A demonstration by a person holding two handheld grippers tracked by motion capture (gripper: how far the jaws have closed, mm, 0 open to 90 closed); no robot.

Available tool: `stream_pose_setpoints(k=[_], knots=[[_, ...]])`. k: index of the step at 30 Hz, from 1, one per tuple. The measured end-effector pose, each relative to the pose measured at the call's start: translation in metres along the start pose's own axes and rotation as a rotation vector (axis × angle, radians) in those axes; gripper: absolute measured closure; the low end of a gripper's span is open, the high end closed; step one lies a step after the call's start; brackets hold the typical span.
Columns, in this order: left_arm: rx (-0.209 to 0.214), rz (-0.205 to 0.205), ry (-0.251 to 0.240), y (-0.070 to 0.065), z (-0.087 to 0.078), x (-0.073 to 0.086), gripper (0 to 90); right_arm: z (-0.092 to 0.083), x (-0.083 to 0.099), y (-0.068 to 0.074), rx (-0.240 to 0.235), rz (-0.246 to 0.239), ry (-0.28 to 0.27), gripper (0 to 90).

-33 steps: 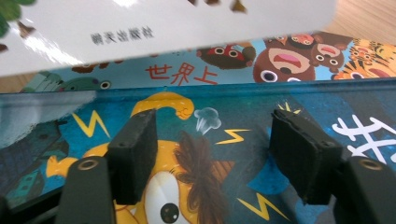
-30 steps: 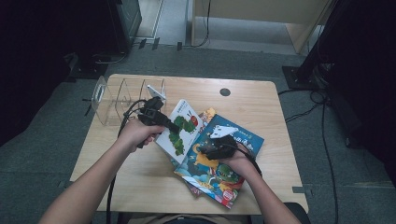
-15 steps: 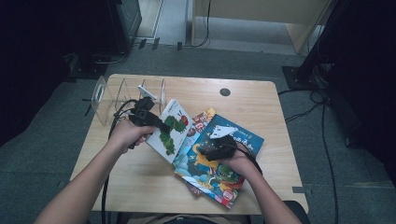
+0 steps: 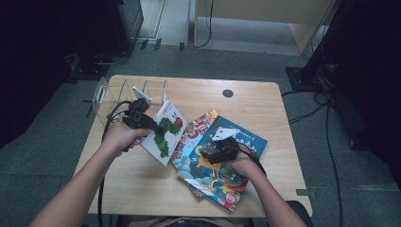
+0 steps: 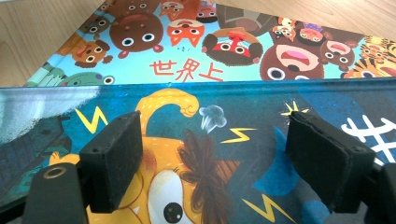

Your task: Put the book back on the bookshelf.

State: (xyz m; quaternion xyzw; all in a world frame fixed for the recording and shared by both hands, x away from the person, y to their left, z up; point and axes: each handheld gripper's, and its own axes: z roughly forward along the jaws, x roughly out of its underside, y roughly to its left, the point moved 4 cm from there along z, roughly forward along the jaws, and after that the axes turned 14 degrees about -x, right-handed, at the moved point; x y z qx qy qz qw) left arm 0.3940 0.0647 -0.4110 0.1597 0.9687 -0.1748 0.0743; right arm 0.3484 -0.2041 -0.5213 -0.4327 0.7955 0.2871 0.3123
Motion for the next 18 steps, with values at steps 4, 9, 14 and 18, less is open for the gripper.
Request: stream_pose_setpoints(k=[4,9,14,18], knots=[[-0.019,-0.001,0.001,0.005,-0.003,0.003,76.8,0.0,0.0,0.0,-0.005,-0.004,0.003,18.0],[-0.036,-0.004,0.0,0.01,-0.005,0.005,76.9,0.001,-0.001,-0.001,-0.006,-0.008,0.004,17.6],[-0.05,-0.002,0.005,0.015,-0.008,0.009,76.8,0.001,-0.001,-0.001,-0.008,-0.012,0.004,17.3],[-0.054,0.007,0.012,0.016,-0.01,0.012,76.8,0.001,-0.001,-0.001,-0.008,-0.01,0.005,17.1]])
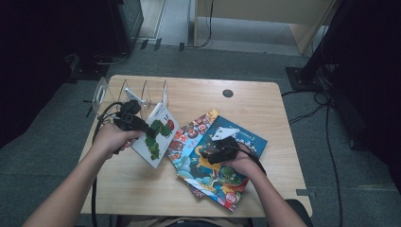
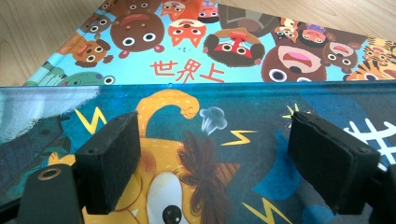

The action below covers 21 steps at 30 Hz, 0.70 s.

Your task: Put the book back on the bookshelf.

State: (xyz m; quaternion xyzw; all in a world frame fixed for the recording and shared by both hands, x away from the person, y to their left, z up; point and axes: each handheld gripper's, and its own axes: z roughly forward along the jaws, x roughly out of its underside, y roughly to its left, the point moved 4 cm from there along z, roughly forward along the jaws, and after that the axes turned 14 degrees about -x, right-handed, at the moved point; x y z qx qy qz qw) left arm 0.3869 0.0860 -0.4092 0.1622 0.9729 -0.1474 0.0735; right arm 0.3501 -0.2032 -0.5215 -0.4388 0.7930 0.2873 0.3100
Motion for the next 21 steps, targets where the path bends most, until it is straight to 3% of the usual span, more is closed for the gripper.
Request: stream_pose_setpoints(k=[17,21], knots=[[-0.017,0.028,0.009,-0.003,-0.019,0.029,76.9,0.001,-0.001,0.0,0.001,0.001,0.0,16.8],[-0.038,0.039,0.021,-0.001,-0.021,0.037,76.9,0.001,-0.001,-0.001,0.001,0.001,0.0,16.8]])
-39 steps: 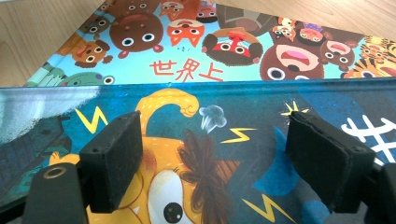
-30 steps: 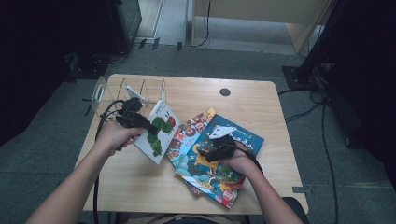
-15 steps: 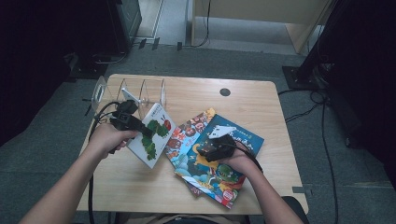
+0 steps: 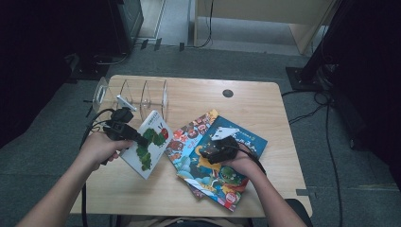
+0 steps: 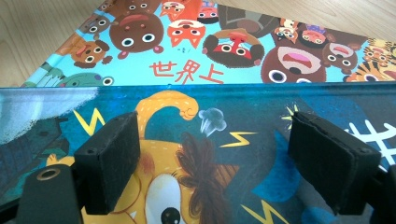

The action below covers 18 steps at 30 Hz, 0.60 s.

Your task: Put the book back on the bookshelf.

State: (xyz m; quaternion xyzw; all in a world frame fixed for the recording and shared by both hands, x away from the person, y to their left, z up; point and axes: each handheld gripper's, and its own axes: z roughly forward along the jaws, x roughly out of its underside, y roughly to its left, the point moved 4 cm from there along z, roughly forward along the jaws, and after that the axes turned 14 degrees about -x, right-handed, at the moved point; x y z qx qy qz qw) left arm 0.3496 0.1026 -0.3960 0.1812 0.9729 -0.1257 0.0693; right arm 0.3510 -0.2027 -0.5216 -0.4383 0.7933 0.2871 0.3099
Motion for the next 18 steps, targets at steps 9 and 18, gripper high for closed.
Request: stream_pose_setpoints(k=[9,18], knots=[[-0.033,-0.026,0.0,0.01,-0.002,0.005,76.9,0.001,-0.001,-0.001,-0.001,-0.002,0.001,16.4],[-0.068,-0.069,-0.006,0.022,0.0,-0.001,76.9,0.001,-0.002,-0.001,0.0,-0.001,0.003,15.7]])
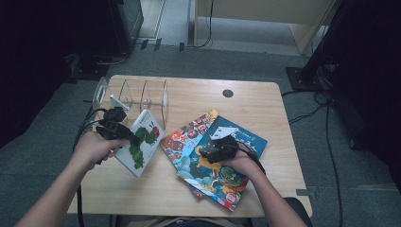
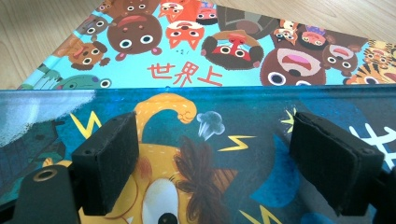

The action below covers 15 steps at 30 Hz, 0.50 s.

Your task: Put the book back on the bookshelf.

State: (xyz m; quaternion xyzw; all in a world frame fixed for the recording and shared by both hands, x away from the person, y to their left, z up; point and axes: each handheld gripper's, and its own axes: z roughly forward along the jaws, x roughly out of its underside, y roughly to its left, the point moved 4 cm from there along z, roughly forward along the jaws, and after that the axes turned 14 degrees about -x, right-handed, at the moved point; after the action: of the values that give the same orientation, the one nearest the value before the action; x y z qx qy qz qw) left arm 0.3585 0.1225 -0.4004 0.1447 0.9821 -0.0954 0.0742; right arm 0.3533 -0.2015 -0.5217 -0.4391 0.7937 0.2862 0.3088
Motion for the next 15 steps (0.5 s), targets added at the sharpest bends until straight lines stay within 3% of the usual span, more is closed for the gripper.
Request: stream_pose_setpoints(k=[15], knots=[[-0.03,-0.035,0.001,0.002,0.006,-0.02,76.9,0.0,0.0,0.0,-0.001,0.0,0.0,15.6]])
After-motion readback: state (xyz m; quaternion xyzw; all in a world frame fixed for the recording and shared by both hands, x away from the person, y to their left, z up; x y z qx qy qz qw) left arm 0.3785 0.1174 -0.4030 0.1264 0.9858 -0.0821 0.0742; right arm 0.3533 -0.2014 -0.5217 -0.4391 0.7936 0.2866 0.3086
